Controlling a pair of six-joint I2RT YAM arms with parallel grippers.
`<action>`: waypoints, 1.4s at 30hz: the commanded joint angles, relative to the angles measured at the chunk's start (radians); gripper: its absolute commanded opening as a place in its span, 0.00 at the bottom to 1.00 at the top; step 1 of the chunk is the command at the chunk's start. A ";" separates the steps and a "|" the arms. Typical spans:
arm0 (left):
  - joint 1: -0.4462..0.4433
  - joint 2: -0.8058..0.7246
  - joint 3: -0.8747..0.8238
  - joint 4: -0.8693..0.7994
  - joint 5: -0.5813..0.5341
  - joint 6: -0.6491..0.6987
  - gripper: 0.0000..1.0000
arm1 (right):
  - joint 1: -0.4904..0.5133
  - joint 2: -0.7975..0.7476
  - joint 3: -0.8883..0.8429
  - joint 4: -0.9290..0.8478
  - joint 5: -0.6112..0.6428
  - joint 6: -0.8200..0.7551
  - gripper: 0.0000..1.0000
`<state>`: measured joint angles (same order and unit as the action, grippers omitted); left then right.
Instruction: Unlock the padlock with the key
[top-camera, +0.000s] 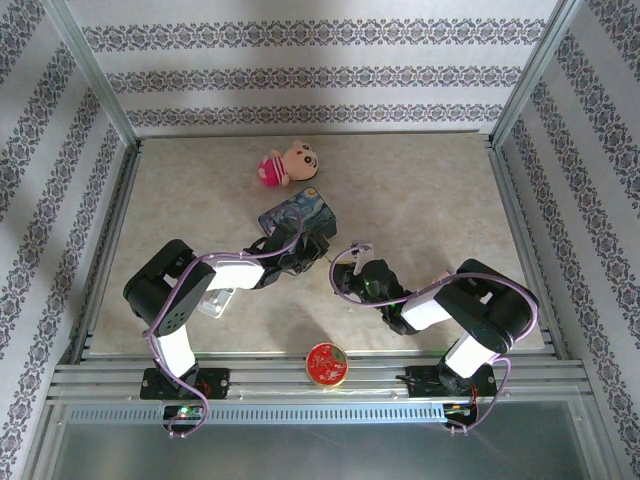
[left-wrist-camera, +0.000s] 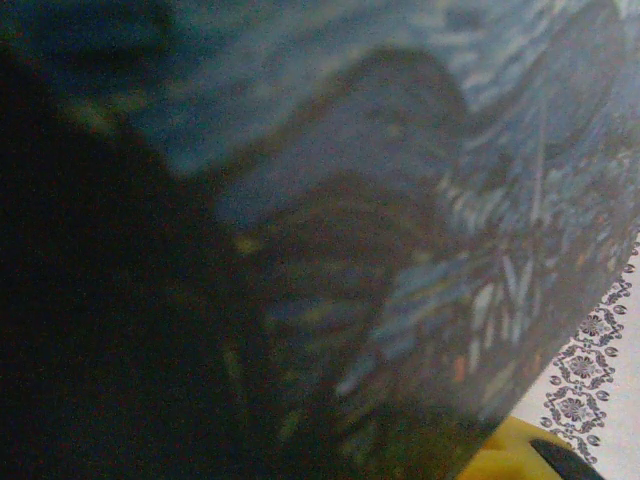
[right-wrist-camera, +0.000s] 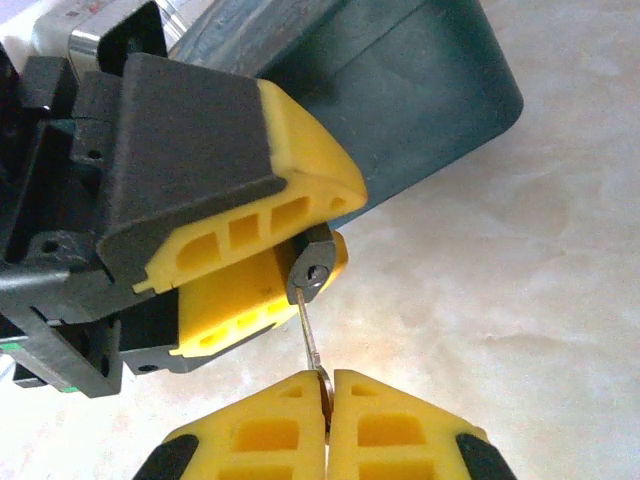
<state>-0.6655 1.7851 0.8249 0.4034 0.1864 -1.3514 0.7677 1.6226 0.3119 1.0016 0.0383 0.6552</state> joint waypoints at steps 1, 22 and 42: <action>-0.008 0.037 -0.013 -0.090 0.148 -0.123 0.00 | -0.009 -0.015 -0.013 0.013 -0.011 -0.011 0.00; -0.008 0.042 -0.015 -0.086 0.156 -0.120 0.00 | -0.033 0.041 0.058 0.026 -0.039 -0.019 0.00; -0.014 0.051 -0.014 -0.092 0.165 -0.116 0.00 | -0.035 0.051 0.077 0.015 -0.027 -0.001 0.00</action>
<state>-0.6655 1.7851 0.8272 0.4038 0.1993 -1.3514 0.7414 1.6619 0.3569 0.9939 0.0097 0.6521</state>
